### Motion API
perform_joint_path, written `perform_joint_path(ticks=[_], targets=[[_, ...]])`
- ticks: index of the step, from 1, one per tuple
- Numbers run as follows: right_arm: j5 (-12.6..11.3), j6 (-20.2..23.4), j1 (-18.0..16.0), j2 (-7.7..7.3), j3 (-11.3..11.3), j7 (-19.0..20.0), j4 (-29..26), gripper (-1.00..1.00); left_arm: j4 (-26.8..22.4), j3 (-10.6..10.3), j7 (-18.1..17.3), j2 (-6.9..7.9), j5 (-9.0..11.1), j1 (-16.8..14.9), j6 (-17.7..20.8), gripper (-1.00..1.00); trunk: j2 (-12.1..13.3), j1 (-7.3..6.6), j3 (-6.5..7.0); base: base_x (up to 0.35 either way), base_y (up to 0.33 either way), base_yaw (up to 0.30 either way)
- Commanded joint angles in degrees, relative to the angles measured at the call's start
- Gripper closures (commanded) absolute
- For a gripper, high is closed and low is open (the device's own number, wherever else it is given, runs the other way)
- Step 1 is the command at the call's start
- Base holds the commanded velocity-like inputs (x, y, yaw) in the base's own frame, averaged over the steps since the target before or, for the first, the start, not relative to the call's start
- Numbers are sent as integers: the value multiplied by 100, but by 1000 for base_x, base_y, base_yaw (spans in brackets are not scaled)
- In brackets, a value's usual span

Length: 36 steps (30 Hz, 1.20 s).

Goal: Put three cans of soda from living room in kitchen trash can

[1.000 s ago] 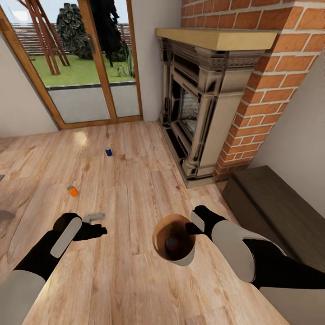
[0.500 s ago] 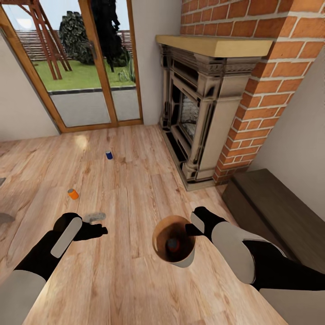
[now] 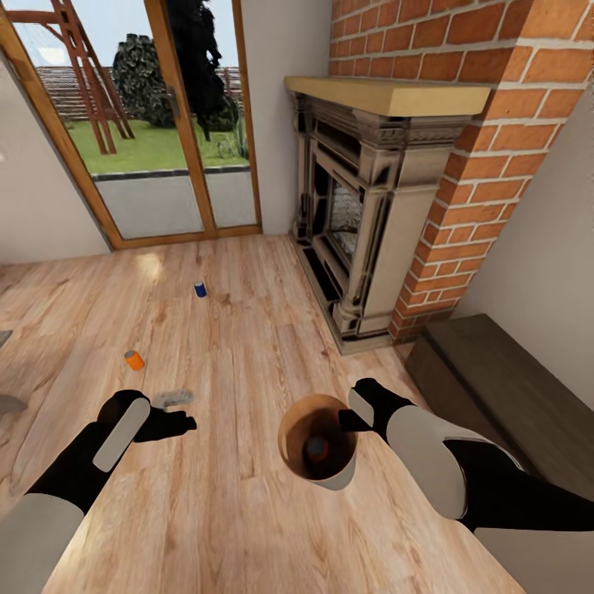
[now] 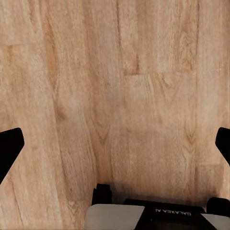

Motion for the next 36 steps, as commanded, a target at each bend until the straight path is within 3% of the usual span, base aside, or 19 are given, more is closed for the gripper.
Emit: perform_joint_path(ticks=[1, 12, 36], targets=[[-63, -11, -1, 2, -51, 30, 2, 100, 20, 0, 1, -2, 2, 0, 0, -100, 0, 0, 10, 0, 0, 0], [-72, -11, -1, 4, -50, 31, 7, 100, 57, 3, -10, -103, 6, -1, 0, -100, 0, 0, 113, 0, 0, 0], [-81, -11, 1, 1, -56, 34, 27, 100, 52, 0, -2, -178, -20, 0, 0, -100, 0, 0, 313, 0, 0, 0]])
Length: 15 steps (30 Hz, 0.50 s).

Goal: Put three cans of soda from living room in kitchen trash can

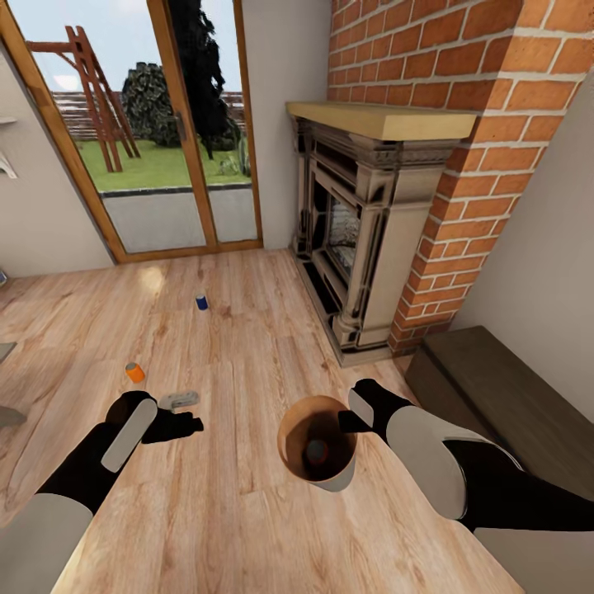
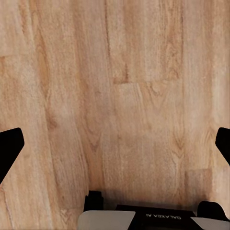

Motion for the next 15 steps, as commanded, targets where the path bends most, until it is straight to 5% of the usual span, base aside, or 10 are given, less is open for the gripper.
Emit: perform_joint_path(ticks=[1, 15], targets=[[-50, -11, -1, 1, -47, 29, -3, 100, 2, 0, 1, -3, -1, 0, 0, -100, 0, 0, 2, 0, 0, 0], [-50, -11, 0, 4, -41, 18, -5, 100, 5, 0, 6, -7, -4, 0, 0, -100, 0, 0, 58, 0, 0, -21]])
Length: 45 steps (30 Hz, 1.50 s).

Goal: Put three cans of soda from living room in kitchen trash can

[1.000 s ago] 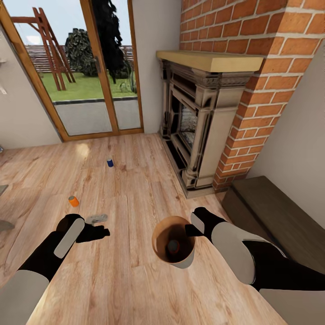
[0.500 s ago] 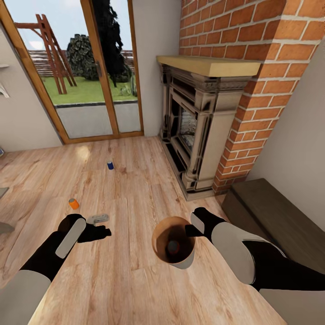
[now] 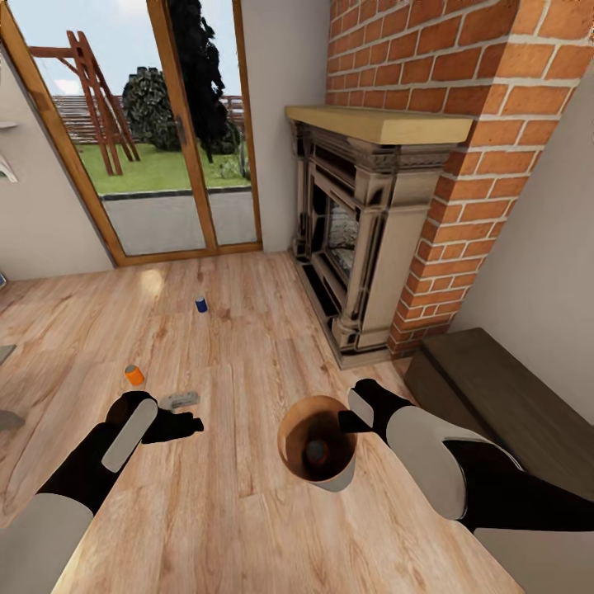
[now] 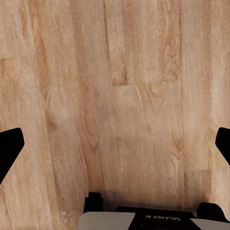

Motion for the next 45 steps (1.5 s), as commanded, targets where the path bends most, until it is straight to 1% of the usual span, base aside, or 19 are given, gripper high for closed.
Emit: perform_joint_path(ticks=[1, 10, 14, 17, 18, 19, 20, 22, 23, 25, 26, 28, 30, 33, 36, 37, 39, 40, 45], targets=[[-53, -11, 0, 0, -50, 29, -2, 100, 0, 0, -1, 0, 2, 0, 0, -100, 0, 0, 6, 0, 0, -18], [-5, -11, 79, -8, -42, 43, -25, 100, 27, 0, 3, 0, 5, -2, 0, -100, 0, 0, 22, 0, 0, -6], [-4, -11, 99, -37, -62, 42, -29, 100, 206, 0, 4, -2, 8, -2, 0, -100, 0, 0, 23, 0, 0, 0], [-38, -11, 104, -205, -88, 40, -30, 100, 344, 0, 0, -15, 1, -6, 0, -100, 0, 0, 23, 0, 0, 0], [-49, -11, 106, -317, -104, 39, -32, 100, 409, 0, -1, -42, 0, -7, 0, -100, 0, 0, 23, 0, 0, 0], [-55, -11, 106, -375, -115, 39, -33, 100, 445, 0, -1, -60, 1, -7, 0, -100, 0, 0, 23, 0, 0, 0], [-64, -8, 107, -486, -169, 38, -31, 100, 527, 0, 0, -99, 6, -8, 0, -100, 0, 0, 23, 0, 0, 0], [-66, -6, 107, -595, -288, 38, -30, 100, 610, -3, 2, -141, 7, -8, 0, -100, 0, 0, 23, 0, 0, 0], [-68, -5, 108, -706, -459, 40, -29, 100, 685, -10, 4, -192, 7, -8, 0, -100, 0, 0, 23, 0, 0, 0], [-65, -1, 108, -801, -629, 42, -29, 100, 749, -16, 5, -241, 3, -8, 0, -100, 0, 0, 23, 0, 0, 0], [-64, -1, 108, -890, -743, 44, -24, 100, 792, -20, 5, -279, -8, -8, 0, -100, 0, 0, 23, 0, 0, 0], [-67, -4, 121, -990, -847, 45, 3, 100, 833, -20, 6, -316, -55, -10, 0, -100, 0, 0, 23, 0, 0, 0], [-65, -6, 160, -1026, -883, 47, 22, 100, 861, -19, 6, -341, -110, -10, 0, -100, 0, 0, 23, 0, 0, 0], [-61, -12, 332, -1067, -923, 50, 6, 100, 966, -18, 6, -400, -220, -9, -15, -100, 0, 0, 23, 0, 0, 0], [-22, -170, 596, -1097, -938, 50, -9, 100, 1264, -18, 9, -436, -317, -9, -196, -100, 0, 0, 23, 0, 0, 0], [-8, -337, 754, -1118, -941, 49, -13, 100, 1459, -18, 6, -450, -363, -9, -344, -100, 0, 0, 23, 0, 0, 0], [1, -486, 910, -1133, -941, 48, -15, 100, 1641, -18, 1, -457, -395, -9, -500, -100, 0, 0, 23, 0, 0, 0], [9, -592, 1046, -1143, -940, 48, -16, 100, 1820, -18, -5, -461, -415, -9, -659, -100, 0, 0, 23, 0, 0, 0], [15, -799, 1405, -1152, -932, 52, -24, 100, 2233, -14, -39, -463, -444, -3, -1019, -100, 0, 0, 23, 0, 0, 0]])
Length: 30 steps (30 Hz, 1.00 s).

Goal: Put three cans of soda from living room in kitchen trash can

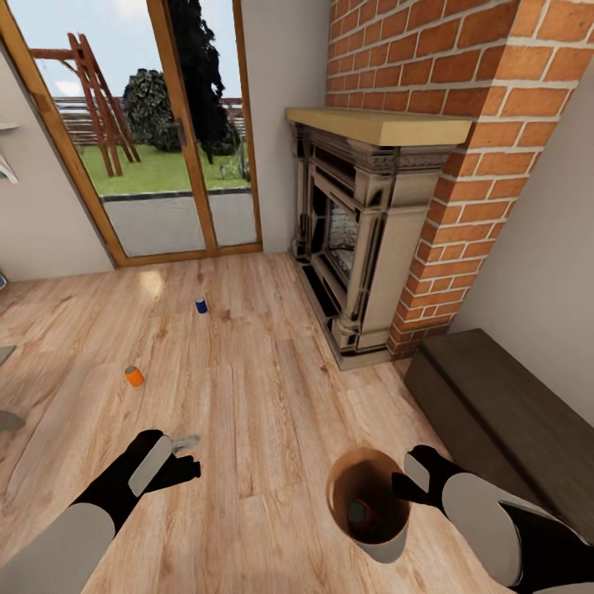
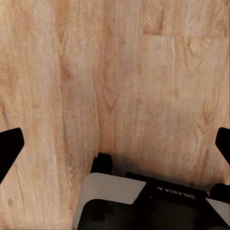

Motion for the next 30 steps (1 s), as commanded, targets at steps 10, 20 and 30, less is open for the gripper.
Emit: perform_joint_path(ticks=[10, 20, 30], targets=[[11, -602, 308, -4, 12, 320, 10, 100, 125, -12, -715, 15, -12, 11, -525, -100, -1, -1, 1, 0, 0, 0], [27, -682, 367, -154, 142, 912, 8, 100, 356, -351, -1306, 18, -26, 12, -779, -100, -1, -1, 1, 0, 0, 0], [26, -960, 534, -172, 268, 1131, 19, 100, 632, -561, -1861, 33, -32, 20, -1110, -100, -1, -1, 1, 0, 0, 0]])
